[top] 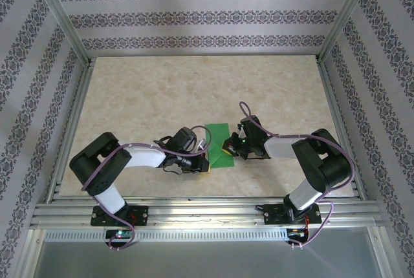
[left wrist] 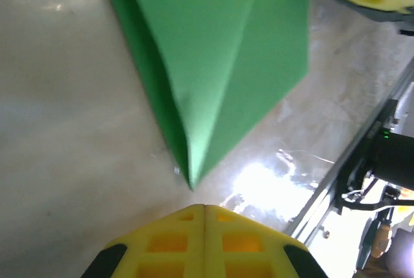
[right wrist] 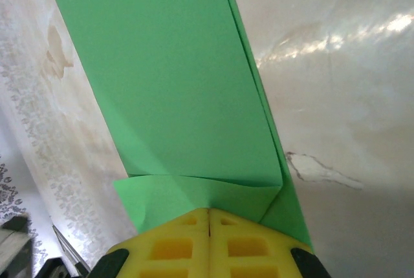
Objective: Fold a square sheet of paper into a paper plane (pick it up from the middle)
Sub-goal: Fold the triangle a second time at the center of the table.
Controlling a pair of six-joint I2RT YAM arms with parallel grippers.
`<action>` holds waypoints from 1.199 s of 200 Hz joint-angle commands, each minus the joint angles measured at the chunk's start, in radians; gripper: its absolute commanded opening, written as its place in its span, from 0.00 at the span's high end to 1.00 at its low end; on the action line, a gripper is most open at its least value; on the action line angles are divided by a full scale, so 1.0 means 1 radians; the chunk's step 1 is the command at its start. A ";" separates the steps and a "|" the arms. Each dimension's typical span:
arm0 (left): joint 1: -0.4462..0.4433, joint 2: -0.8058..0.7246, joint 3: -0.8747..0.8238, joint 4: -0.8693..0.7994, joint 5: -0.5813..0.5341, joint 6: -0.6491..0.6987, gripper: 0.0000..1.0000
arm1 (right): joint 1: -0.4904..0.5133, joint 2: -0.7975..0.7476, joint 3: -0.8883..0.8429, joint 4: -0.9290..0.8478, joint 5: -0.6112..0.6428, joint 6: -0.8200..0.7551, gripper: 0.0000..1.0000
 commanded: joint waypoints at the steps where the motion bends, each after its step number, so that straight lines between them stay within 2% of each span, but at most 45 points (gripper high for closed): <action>1: -0.007 -0.095 0.031 0.001 -0.007 0.015 1.00 | -0.008 0.033 -0.029 -0.110 0.060 -0.021 1.00; 24: 0.000 -0.081 0.105 -0.012 -0.044 0.035 0.99 | -0.008 0.030 -0.029 -0.110 0.061 -0.019 1.00; 76: 0.021 0.131 0.295 -0.097 -0.041 0.074 1.00 | -0.008 0.031 -0.021 -0.110 0.053 -0.018 1.00; 122: 0.021 0.188 0.252 -0.068 -0.032 0.068 1.00 | -0.008 0.030 -0.024 -0.106 0.051 -0.014 1.00; 190: 0.021 0.216 0.140 -0.069 -0.082 0.101 1.00 | -0.010 0.000 0.009 -0.106 0.025 -0.039 0.99; 240: 0.021 0.205 0.107 -0.053 -0.080 0.103 1.00 | 0.034 -0.075 0.051 -0.098 0.022 -0.068 0.97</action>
